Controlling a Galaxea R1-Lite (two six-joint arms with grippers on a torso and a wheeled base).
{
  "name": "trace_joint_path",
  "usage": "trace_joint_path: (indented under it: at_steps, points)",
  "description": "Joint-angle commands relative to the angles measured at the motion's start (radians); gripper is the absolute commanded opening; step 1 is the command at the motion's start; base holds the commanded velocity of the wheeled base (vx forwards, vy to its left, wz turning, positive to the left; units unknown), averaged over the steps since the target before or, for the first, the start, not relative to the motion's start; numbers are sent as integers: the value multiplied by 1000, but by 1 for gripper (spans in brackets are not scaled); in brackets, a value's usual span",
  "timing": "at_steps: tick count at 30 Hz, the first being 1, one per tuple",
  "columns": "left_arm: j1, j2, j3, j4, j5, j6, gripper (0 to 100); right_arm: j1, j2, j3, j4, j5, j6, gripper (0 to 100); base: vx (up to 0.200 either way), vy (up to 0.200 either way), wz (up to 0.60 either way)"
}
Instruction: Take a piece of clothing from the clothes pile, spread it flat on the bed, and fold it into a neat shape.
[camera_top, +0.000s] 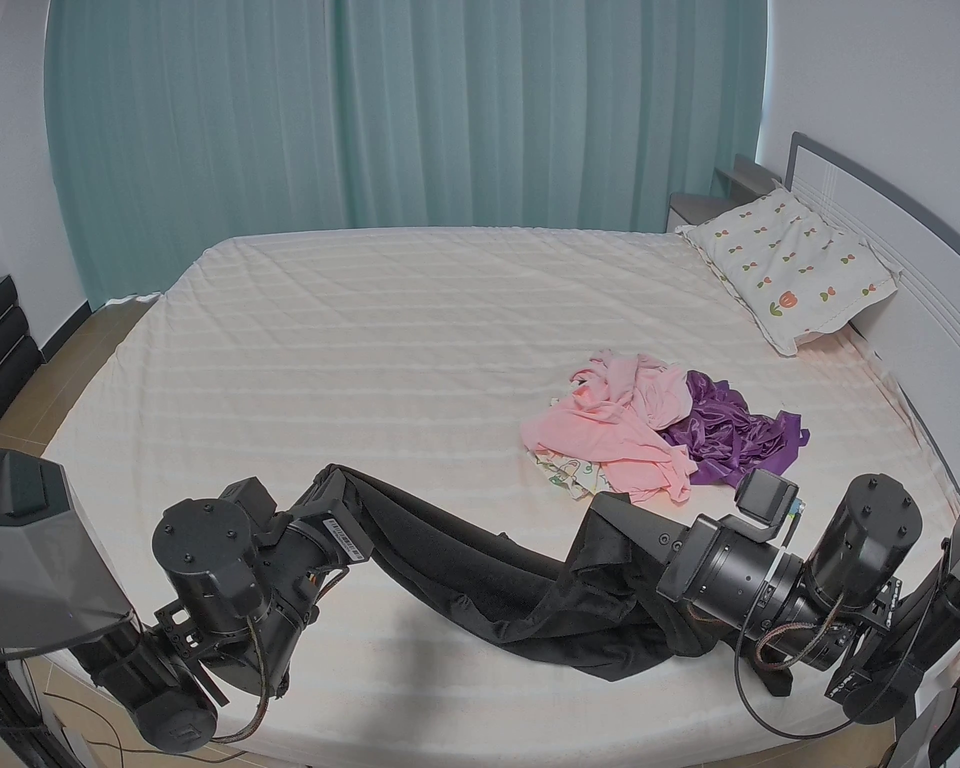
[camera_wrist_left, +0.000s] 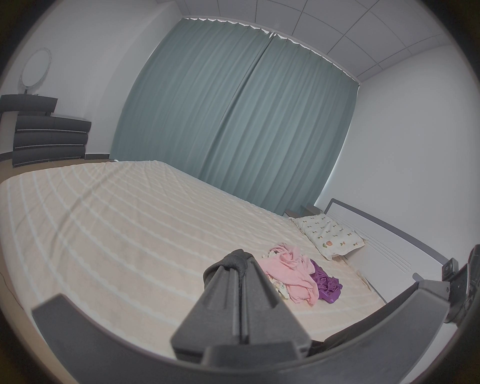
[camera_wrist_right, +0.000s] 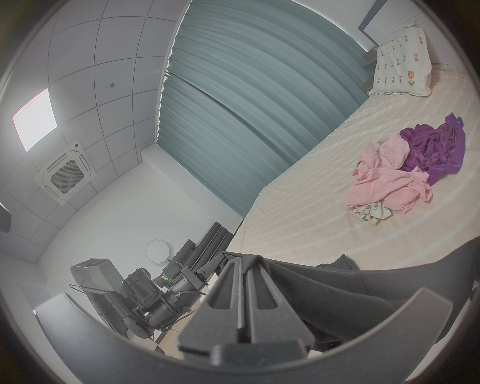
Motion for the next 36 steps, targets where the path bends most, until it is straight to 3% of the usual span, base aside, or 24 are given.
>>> trace_joint_path:
  at_steps: [1,36]
  points:
    - [0,-23,3,-18,-1,1,0,3,0,2,-12,-1,-13,0,0,200,0]
    - [-6,-8,13,-18,-1,-4,0,3,8,3,-12,1,-13,0,0,200,0]
